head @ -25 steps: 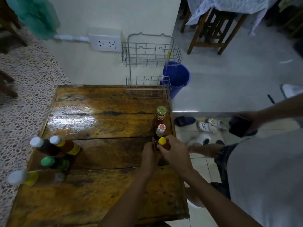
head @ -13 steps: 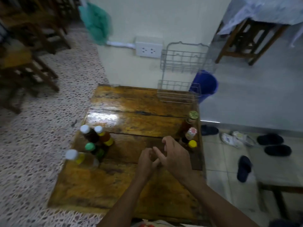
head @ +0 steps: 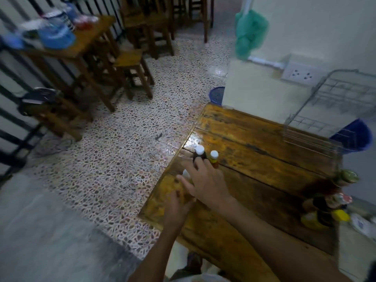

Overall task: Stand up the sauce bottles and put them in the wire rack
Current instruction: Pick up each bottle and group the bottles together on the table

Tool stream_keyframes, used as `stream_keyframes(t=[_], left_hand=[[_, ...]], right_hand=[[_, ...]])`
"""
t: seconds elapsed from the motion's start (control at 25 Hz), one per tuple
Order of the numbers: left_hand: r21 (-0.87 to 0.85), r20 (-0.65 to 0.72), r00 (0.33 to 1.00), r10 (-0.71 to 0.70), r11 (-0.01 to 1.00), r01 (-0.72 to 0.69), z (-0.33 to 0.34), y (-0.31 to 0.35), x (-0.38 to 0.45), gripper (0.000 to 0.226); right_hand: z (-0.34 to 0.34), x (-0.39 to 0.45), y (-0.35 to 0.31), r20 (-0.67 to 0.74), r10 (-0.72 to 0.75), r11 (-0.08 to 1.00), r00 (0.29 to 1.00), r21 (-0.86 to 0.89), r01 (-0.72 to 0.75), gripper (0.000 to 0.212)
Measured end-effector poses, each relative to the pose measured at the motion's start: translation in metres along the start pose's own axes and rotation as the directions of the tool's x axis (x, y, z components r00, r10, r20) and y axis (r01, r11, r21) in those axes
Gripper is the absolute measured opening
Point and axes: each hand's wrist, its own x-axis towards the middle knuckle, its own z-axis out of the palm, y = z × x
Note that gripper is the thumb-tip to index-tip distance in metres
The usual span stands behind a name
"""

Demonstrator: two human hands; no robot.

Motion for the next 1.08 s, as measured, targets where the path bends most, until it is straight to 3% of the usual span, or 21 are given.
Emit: stream_keyframes(t=[0.12,0.36,0.48,0.64,0.76,0.88,1.08], left_hand=[[0.051,0.047,0.986,0.158,0.986,-0.160,0.003,0.002,0.025,0.089],[-0.028,0.171,0.934,0.315,0.949,-0.315,0.004,-0.002,0.035,0.037],[-0.021,0.300,0.882,0.364,0.927,-0.375,0.001,0.004,0.025,0.047],[-0.089,0.438,0.806,0.397,0.912,-0.400,0.019,0.036,0.004,0.053],[-0.151,0.500,0.732,0.463,0.879,-0.452,0.039,0.068,0.001,0.045],[-0.136,0.519,0.690,0.504,0.846,-0.516,0.057,0.093,-0.003,0.040],[0.047,0.496,0.683,0.536,0.769,-0.638,0.086,0.101,-0.024,0.041]], right_hand=[[0.010,0.004,0.001,0.043,0.006,0.998,0.999,-0.070,-0.003,0.037],[0.019,-0.010,0.010,0.137,-0.039,0.993,0.990,-0.109,0.054,0.049],[0.006,-0.025,0.026,0.074,-0.102,0.992,0.992,-0.068,0.107,0.030],[-0.029,-0.045,0.071,0.038,-0.177,0.983,0.984,-0.042,0.178,0.030],[-0.050,-0.061,0.102,0.058,-0.047,0.993,0.997,-0.107,0.053,0.035],[-0.062,-0.078,0.121,0.067,0.174,0.975,0.982,-0.152,-0.162,0.042],[-0.060,-0.116,0.141,0.132,0.494,0.858,0.859,-0.237,-0.457,0.042]])
